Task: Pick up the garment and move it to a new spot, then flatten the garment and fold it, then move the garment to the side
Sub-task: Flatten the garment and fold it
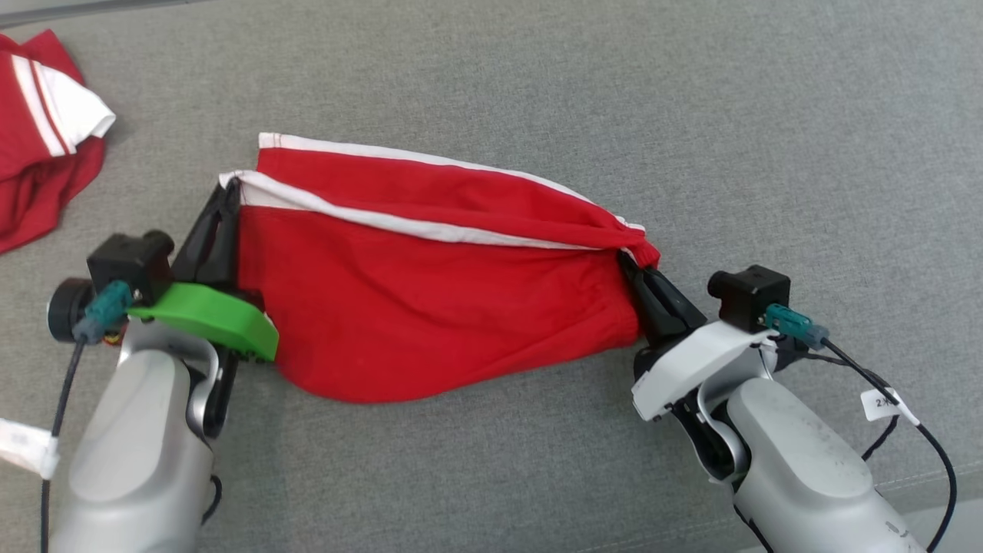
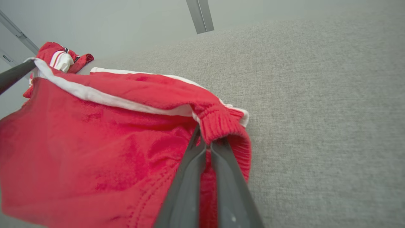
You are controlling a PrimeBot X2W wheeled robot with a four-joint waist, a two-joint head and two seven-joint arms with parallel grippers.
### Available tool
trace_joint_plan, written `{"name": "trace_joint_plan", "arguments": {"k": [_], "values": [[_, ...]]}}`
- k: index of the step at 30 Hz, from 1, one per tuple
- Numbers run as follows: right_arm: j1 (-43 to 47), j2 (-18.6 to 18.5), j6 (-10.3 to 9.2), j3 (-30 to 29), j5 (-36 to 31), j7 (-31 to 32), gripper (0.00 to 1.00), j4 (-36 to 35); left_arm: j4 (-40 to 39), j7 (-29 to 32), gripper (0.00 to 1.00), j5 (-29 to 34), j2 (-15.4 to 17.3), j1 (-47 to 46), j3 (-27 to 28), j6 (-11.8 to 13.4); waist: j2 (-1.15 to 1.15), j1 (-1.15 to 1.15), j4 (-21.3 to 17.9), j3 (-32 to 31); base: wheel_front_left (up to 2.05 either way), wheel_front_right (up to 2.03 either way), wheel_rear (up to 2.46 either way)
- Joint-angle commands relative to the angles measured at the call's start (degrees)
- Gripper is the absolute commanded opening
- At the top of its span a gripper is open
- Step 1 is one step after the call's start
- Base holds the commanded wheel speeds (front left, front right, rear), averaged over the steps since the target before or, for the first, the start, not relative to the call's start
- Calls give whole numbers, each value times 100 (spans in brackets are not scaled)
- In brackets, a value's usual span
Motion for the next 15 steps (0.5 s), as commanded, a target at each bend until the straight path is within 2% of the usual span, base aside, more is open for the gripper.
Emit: {"name": "trace_joint_plan", "arguments": {"k": [1, 15], "values": [[-100, 22, -2, 15, 34, -18, 0, 58, 117, -2, 0, 58, 17, -171, 37, -8, 0, 0, -51, 68, 0, 0, 0], [-778, 301, -2, 172, 65, -18, 0, 637, 1797, 0, 0, 320, 9, -1436, 74, 52, 0, 0, -284, 306, 0, 0, 0]]}}
